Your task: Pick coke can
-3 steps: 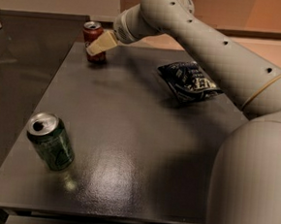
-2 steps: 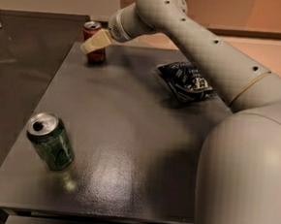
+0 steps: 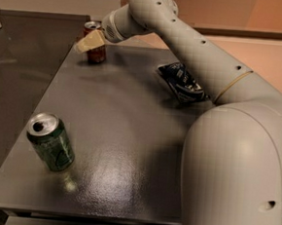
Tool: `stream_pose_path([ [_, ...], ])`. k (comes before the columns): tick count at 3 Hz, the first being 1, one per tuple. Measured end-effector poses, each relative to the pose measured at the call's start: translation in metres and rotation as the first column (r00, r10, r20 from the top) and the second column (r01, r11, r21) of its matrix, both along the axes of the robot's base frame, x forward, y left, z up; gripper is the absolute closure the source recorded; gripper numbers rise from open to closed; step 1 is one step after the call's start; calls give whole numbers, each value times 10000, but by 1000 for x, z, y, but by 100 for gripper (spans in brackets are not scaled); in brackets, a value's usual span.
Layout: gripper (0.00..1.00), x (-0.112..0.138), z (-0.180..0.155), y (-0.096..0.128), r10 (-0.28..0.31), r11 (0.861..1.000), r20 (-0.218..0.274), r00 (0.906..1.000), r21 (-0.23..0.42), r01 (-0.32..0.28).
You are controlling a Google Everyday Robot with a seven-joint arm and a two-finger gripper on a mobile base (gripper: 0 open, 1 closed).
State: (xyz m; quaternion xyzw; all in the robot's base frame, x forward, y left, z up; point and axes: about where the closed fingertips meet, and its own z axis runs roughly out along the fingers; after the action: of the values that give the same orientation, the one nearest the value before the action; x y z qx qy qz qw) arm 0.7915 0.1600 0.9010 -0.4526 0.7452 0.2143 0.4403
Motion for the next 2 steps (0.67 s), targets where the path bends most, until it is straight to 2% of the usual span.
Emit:
stream_pose_path([
  [1,18,4,-4,6,31,10000,-81,10000,-11,-32],
  [2,41,5,-5,8,58,10000,-145,9999,50,-57],
])
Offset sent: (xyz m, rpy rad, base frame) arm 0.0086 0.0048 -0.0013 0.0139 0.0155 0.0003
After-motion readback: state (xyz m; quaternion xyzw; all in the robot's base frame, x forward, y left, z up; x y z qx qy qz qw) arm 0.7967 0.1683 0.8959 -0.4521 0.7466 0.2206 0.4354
